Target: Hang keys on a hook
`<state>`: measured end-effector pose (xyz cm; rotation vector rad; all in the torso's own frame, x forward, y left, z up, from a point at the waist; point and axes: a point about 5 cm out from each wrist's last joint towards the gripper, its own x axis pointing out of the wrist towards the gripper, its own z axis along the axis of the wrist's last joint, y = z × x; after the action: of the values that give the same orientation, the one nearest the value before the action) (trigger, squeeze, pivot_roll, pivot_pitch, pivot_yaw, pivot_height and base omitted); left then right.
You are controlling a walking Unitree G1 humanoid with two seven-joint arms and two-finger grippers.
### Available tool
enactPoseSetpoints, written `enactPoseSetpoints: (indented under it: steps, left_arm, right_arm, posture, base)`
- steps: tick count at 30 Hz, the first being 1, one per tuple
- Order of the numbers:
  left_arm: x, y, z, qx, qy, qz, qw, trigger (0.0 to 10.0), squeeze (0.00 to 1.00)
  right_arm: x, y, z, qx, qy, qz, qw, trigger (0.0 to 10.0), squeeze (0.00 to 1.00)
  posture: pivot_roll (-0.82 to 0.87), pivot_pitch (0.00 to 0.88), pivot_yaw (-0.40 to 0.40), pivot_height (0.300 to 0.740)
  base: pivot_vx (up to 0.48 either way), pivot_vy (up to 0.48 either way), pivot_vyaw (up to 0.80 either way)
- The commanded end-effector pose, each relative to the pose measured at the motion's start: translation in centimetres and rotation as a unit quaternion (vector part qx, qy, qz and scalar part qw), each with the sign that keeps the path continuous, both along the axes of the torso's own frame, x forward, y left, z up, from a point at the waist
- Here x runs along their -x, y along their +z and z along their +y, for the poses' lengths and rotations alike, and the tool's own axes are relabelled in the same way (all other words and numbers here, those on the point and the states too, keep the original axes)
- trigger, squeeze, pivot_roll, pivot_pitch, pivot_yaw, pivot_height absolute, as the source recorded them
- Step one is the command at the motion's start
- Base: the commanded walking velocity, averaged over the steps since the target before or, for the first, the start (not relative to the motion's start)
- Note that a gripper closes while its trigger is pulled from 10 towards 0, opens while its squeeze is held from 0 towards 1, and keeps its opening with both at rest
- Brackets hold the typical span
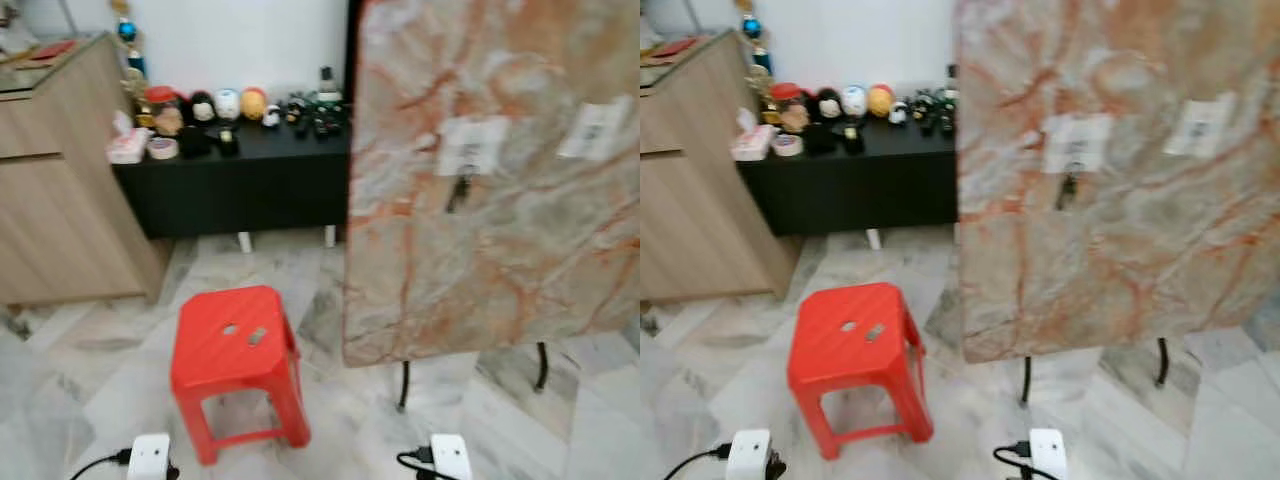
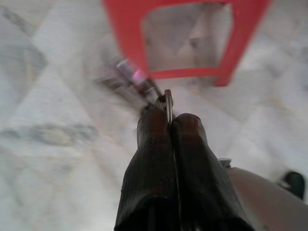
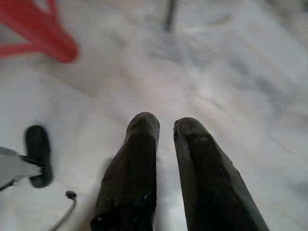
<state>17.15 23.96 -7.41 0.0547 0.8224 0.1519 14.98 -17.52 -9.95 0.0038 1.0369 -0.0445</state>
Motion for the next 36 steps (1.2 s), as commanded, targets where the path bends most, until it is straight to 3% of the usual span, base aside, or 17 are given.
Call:
enactPoseSetpoints:
  steps: [1, 30, 36]
  left_arm:
    - [0.37, 0.02, 0.69, -0.010, -0.004, 0.006, 1.000, 10.0, 0.00]
    - [-0.24, 0.26, 0.37, -0.007, -0.010, -0.007, 1.000, 10.0, 0.00]
    - [-0.44, 0.31, 0.20, -0.005, -0.016, -0.008, 1.000, 10.0, 0.00]
  right_arm:
    - [-0.79, 0.22, 1.12, -0.012, 0.005, -0.010, 1.000, 10.0, 0.00]
    - [-0.55, 0.14, 1.09, -0.014, 0.000, -0.009, 1.000, 10.0, 0.00]
    - [-0.50, 0.10, 1.08, -0.013, 0.006, -0.005, 1.000, 10.0, 0.00]
  posture:
    - [0.02, 0.000, -0.013, 0.740]
    - [0.02, 0.000, -0.013, 0.740]
    - [0.02, 0.000, -0.014, 0.740]
  base:
    - [0.000, -0.311, 0.00]
    - [0.000, -0.335, 0.00]
    - [0.000, -0.341, -0.78]
